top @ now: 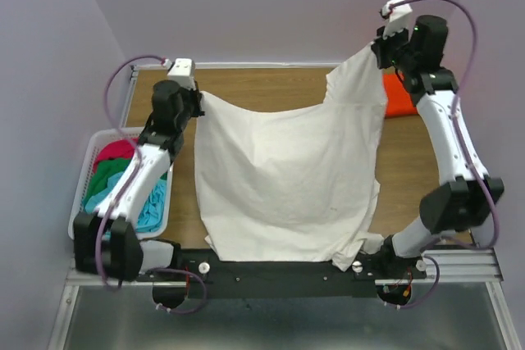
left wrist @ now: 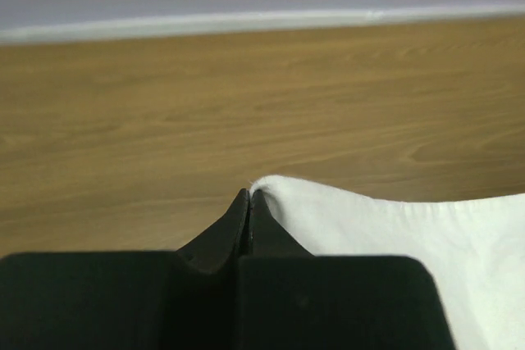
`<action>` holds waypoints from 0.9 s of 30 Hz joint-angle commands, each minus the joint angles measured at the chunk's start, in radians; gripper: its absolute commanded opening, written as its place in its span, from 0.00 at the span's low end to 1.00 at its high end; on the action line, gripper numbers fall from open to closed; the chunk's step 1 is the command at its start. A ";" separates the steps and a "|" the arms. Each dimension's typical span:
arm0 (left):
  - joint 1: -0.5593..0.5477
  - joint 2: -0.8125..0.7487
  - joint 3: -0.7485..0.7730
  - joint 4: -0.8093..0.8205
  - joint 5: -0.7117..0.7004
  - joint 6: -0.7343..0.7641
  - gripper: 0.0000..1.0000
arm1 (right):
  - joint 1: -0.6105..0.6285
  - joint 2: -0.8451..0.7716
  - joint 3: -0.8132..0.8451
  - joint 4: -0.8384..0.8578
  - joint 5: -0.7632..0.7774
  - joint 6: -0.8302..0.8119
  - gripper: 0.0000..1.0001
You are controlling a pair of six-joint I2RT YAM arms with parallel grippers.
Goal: Fold and stack the t-shirts
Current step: Flatten the tshirt out
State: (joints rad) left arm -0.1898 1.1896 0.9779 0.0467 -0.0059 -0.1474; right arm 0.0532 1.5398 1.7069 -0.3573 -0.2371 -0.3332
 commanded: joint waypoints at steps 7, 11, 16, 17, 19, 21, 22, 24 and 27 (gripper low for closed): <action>0.127 0.759 0.459 -0.154 -0.051 -0.055 0.00 | 0.002 0.682 0.354 0.158 -0.119 0.241 0.01; 0.157 0.841 0.560 -0.172 -0.055 -0.052 0.00 | 0.013 0.740 0.393 0.158 -0.071 0.229 0.01; 0.162 0.826 0.614 -0.199 -0.003 -0.043 0.00 | 0.013 0.666 0.353 0.156 -0.059 0.217 0.01; 0.162 0.800 0.602 -0.191 0.001 -0.041 0.00 | 0.011 0.640 0.332 0.155 -0.062 0.214 0.01; 0.162 0.692 0.559 -0.156 0.039 -0.041 0.00 | 0.013 0.534 0.307 0.149 -0.062 0.204 0.01; 0.162 0.603 0.535 -0.137 0.056 -0.037 0.00 | 0.011 0.449 0.284 0.136 -0.057 0.177 0.01; 0.162 0.508 0.510 -0.117 0.079 -0.037 0.00 | 0.013 0.365 0.281 0.114 -0.050 0.165 0.01; 0.161 0.408 0.481 -0.093 0.130 -0.038 0.00 | 0.014 0.263 0.261 0.094 -0.039 0.120 0.01; 0.151 0.160 0.461 -0.058 0.207 -0.053 0.00 | 0.011 0.062 0.252 0.051 -0.002 0.066 0.01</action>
State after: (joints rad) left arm -0.0288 1.6146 1.4357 -0.1360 0.0841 -0.1909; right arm 0.0650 1.8389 1.9518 -0.2985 -0.2955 -0.1848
